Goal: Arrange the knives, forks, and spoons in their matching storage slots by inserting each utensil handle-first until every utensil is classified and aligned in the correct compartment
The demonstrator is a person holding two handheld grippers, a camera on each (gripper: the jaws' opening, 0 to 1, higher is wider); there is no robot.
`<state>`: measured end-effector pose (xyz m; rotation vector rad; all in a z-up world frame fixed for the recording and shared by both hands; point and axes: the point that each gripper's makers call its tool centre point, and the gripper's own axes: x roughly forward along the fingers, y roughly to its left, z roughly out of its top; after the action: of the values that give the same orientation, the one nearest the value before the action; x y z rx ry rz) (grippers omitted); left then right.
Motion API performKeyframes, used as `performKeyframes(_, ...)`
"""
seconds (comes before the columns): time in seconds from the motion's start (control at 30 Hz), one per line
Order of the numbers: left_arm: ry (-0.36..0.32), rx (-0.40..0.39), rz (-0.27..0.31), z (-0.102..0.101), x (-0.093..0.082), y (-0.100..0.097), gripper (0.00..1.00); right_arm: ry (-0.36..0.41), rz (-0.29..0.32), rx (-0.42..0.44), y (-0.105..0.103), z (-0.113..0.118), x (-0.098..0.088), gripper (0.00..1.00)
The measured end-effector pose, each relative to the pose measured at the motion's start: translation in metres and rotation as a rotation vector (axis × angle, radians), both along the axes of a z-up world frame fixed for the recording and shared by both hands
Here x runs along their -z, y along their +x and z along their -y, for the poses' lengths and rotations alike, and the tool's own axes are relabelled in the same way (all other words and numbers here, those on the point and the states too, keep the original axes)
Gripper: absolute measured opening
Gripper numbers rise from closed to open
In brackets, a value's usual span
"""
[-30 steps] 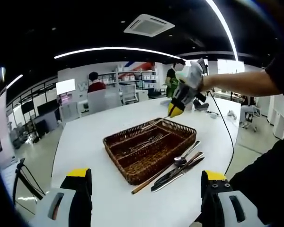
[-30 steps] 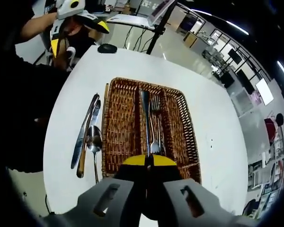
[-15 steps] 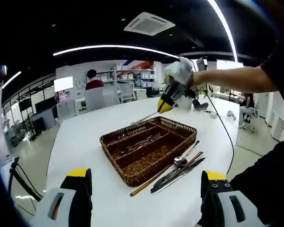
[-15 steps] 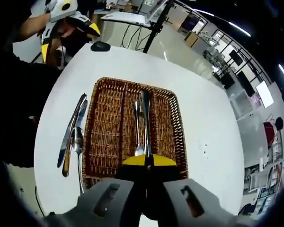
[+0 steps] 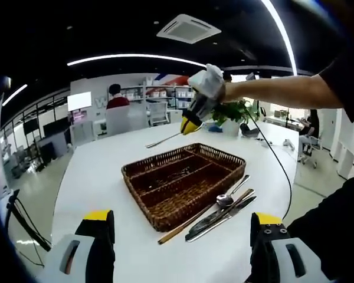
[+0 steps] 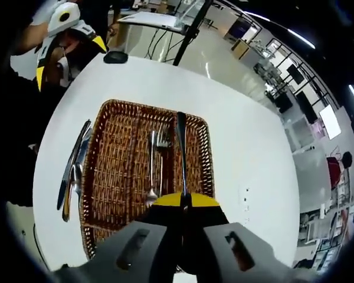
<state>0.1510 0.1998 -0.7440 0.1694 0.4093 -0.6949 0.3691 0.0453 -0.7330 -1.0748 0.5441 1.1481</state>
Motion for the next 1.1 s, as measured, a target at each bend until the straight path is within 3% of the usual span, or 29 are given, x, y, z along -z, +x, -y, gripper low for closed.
performKeyframes(0.6, -0.005, -0.005, -0.014, -0.004, 0.011, -0.004, 1.00, -0.002, 0.013, 0.023, 0.030, -0.023, -0.001, 0.00)
performKeyframes(1.1, -0.069, -0.006, -0.016, -0.006, 0.001, 0.001, 1.00, -0.004, 0.027, 0.027, 0.041, -0.024, -0.007, 0.00)
